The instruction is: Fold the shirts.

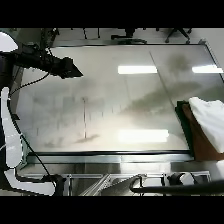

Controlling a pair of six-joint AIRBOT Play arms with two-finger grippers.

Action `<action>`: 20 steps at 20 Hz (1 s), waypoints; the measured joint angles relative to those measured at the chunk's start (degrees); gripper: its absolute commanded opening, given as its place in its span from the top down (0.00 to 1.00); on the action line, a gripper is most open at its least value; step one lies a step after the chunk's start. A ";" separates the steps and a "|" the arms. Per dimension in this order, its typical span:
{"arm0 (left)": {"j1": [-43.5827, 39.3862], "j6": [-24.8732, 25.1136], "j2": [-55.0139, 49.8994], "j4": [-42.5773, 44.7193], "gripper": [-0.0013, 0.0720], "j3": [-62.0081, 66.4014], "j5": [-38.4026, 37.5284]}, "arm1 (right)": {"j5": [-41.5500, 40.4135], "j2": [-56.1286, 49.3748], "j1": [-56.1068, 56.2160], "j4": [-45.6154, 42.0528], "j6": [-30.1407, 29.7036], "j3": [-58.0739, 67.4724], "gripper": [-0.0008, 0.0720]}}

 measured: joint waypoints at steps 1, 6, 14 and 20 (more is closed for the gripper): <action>0.00 0.00 0.00 0.02 0.96 0.00 0.00 | 0.20 -0.17 0.00 -0.81 -0.94 -1.25 0.19; 0.00 0.13 0.00 0.09 0.96 0.00 0.00 | -0.85 -3.17 0.13 -1.95 -5.95 -1.29 0.12; 0.13 2.58 1.16 -3.06 0.97 0.00 3.04 | -12.20 -7.13 1.99 21.64 -8.57 5.97 0.96; 0.07 5.01 9.18 -4.33 0.97 -4.81 5.16 | -19.08 -5.01 21.64 27.30 -12.33 2.82 0.96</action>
